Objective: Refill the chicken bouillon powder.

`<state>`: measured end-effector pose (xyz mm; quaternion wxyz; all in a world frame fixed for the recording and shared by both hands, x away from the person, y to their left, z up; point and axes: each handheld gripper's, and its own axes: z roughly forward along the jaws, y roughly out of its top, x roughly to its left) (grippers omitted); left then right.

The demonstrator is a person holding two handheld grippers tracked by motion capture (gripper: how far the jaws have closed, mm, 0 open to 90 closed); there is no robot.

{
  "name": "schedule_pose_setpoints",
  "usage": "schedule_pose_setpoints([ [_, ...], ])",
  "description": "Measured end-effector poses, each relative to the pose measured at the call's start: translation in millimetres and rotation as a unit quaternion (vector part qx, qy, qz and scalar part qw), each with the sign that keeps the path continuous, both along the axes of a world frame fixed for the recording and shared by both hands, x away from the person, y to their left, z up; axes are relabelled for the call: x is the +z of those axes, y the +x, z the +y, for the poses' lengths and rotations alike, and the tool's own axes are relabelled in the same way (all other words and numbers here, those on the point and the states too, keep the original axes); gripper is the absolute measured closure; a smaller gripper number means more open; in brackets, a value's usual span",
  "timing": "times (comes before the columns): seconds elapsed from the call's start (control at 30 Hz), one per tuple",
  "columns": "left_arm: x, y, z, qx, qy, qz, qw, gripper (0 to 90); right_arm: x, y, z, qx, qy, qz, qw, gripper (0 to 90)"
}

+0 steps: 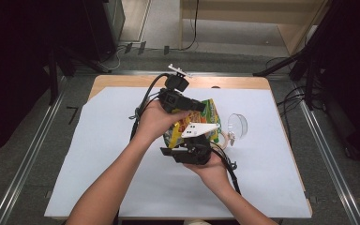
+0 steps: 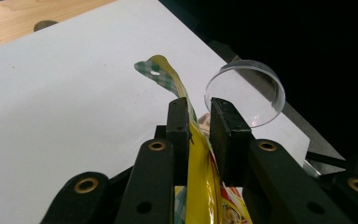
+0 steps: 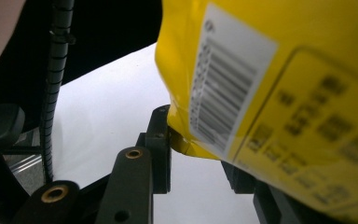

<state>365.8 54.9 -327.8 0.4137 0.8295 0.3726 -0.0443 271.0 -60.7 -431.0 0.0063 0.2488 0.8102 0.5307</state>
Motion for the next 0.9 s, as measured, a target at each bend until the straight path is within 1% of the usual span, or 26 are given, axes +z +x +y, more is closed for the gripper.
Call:
schedule_pose_setpoints([
  [0.1, 0.0, -0.4, 0.0, -0.002, 0.001, -0.001, 1.0000, 78.4, 0.6, -0.6, -0.2, -0.002, -0.004, -0.007, 1.0000, 68.2],
  [0.23, -1.0, -3.0, -4.4, -0.005, 0.012, -0.009, 0.9999, 78.5, -1.8, 0.6, 0.5, -0.002, -0.003, 0.004, 1.0000, 68.5],
  [0.27, -0.7, -3.1, -4.0, -0.006, 0.014, -0.010, 0.9998, 78.5, -2.4, 0.7, 0.4, -0.003, -0.004, 0.003, 1.0000, 68.5],
  [0.33, -0.1, -1.8, -1.7, -0.002, 0.006, -0.008, 0.9999, 78.5, -1.5, 0.2, 0.1, -0.002, -0.004, 0.000, 1.0000, 68.4],
  [0.4, 0.4, -0.4, 0.5, 0.000, 0.000, -0.001, 1.0000, 78.5, 0.1, -0.8, -0.3, -0.004, -0.005, -0.007, 1.0000, 68.3],
  [0.43, 0.3, -0.6, 0.4, 0.000, 0.000, -0.002, 1.0000, 78.5, 0.4, -0.9, -0.3, -0.003, -0.004, -0.007, 1.0000, 68.2],
  [0.53, -0.2, -2.4, -1.9, -0.004, 0.012, -0.005, 0.9999, 78.5, -0.4, -0.5, 0.8, -0.001, -0.004, 0.000, 1.0000, 68.3],
  [0.7, -0.8, -1.6, -2.1, -0.003, 0.010, -0.004, 0.9999, 78.5, -1.2, 0.0, 0.4, -0.001, -0.005, 0.002, 1.0000, 68.4],
  [0.83, -0.8, -2.6, -3.3, -0.003, 0.013, -0.006, 0.9999, 78.5, -1.6, 0.1, 0.8, -0.002, -0.005, 0.003, 1.0000, 68.4],
  [0.9, -0.5, -2.2, -3.3, -0.003, 0.014, -0.004, 0.9999, 78.5, -1.4, 0.1, 0.6, -0.001, -0.005, 0.003, 1.0000, 68.4],
])
